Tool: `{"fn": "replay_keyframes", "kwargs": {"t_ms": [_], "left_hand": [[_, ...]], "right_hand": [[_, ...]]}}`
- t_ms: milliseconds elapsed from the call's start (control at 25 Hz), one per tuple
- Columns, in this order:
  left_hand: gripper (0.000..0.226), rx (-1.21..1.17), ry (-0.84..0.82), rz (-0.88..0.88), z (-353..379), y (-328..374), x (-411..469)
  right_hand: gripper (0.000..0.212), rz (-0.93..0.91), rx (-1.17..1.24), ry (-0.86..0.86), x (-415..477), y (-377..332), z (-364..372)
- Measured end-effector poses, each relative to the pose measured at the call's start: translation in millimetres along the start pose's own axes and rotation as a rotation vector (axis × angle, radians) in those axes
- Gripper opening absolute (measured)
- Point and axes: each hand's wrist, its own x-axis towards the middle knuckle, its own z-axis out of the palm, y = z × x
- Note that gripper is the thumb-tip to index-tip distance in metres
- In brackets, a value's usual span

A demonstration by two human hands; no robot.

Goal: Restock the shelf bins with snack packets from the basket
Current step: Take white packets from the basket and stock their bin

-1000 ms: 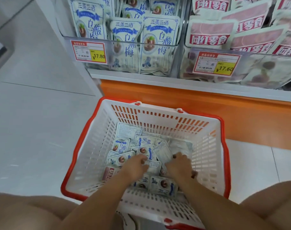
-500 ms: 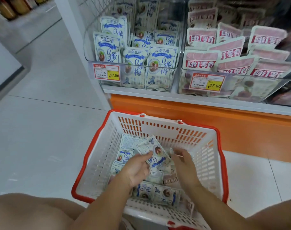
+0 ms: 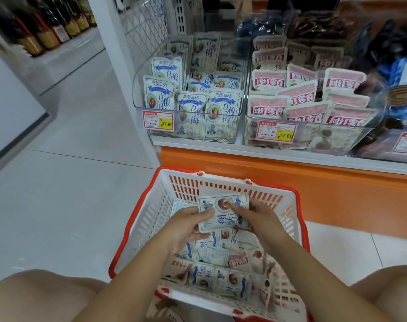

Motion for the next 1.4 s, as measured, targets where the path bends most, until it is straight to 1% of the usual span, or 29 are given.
{"fn": "replay_keyframes", "kwargs": {"t_ms": [40, 120, 160, 200, 240, 280, 400, 440, 520, 560, 600, 720, 800, 920, 960, 1000, 1040, 1080, 1160, 1200, 1240, 1320, 1360, 1400], "left_hand": [[0.078, 0.032, -0.014, 0.024, 4, 5, -7], [0.045, -0.045, -0.025, 0.082, 14, 11, -19], [0.036, -0.125, -0.022, 0.105, 17, 10, -21], [0.032, -0.197, -0.019, 0.119, 20, 9, -22], [0.031, -0.246, -0.012, 0.126, 22, 8, -23], [0.030, -0.275, -0.005, 0.121, 25, 7, -25], [0.028, -0.268, 0.009, 0.105, 28, 7, -31], [0.033, -0.242, 0.011, 0.098, 27, 9, -33], [0.056, -0.163, 0.007, 0.091, 23, 17, -36], [0.065, -0.119, 0.006, 0.088, 20, 24, -37], [0.063, -0.065, 0.005, 0.092, 18, 33, -40], [0.033, 0.127, 0.011, 0.168, 10, 66, -49], [0.025, 0.193, 0.037, 0.246, 7, 90, -52], [0.019, 0.247, 0.067, 0.397, 4, 127, -55], [0.018, 0.276, 0.087, 0.467, 2, 139, -56], [0.018, 0.339, 0.145, 0.563, -2, 150, -56], [0.020, 0.439, 0.250, 0.670, -8, 160, -54], [0.027, 0.567, 0.390, 0.773, -16, 168, -52], [0.043, 0.782, 0.644, 0.923, -36, 179, -43], [0.048, 0.860, 0.723, 0.950, -43, 182, -40], [0.052, 0.914, 0.766, 0.954, -50, 185, -36], [0.055, 0.992, 0.788, 0.919, -60, 187, -29], [0.056, 1.018, 0.788, 0.898, -63, 188, -26], [0.057, 1.025, 0.785, 0.888, -65, 187, -22]], "right_hand": [[0.032, 0.000, 0.116, -0.005, -3, -6, 1], [0.039, 0.036, 0.382, -0.037, -12, -16, 6], [0.047, 0.061, 0.469, -0.050, -16, -16, 8], [0.056, 0.087, 0.518, -0.060, -19, -17, 10], [0.060, 0.085, 0.510, -0.069, -21, -16, 11], [0.059, 0.064, 0.461, -0.087, -23, -15, 13], [0.042, -0.040, 0.227, -0.096, -26, -22, 19], [0.039, -0.057, 0.198, -0.093, -26, -28, 22], [0.027, -0.091, 0.194, -0.078, -26, -40, 24], [0.024, -0.105, 0.203, -0.074, -26, -46, 26], [0.025, -0.115, 0.203, -0.069, -25, -52, 28], [0.034, -0.141, 0.195, -0.071, -21, -69, 39], [0.026, -0.186, 0.127, -0.067, -19, -87, 52], [0.012, -0.316, -0.039, -0.035, -10, -135, 68], [0.015, -0.358, -0.092, -0.022, -4, -155, 71], [0.025, -0.406, -0.160, 0.006, 6, -177, 71], [0.036, -0.456, -0.232, 0.040, 17, -200, 72], [0.040, -0.496, -0.295, 0.103, 33, -223, 73], [0.035, -0.555, -0.373, 0.260, 71, -267, 75], [0.035, -0.559, -0.413, 0.316, 90, -287, 78], [0.040, -0.543, -0.479, 0.353, 108, -303, 82], [0.054, -0.421, -0.700, 0.386, 143, -324, 89], [0.057, -0.347, -0.802, 0.383, 157, -327, 92], [0.056, -0.282, -0.847, 0.362, 171, -327, 93]]}}
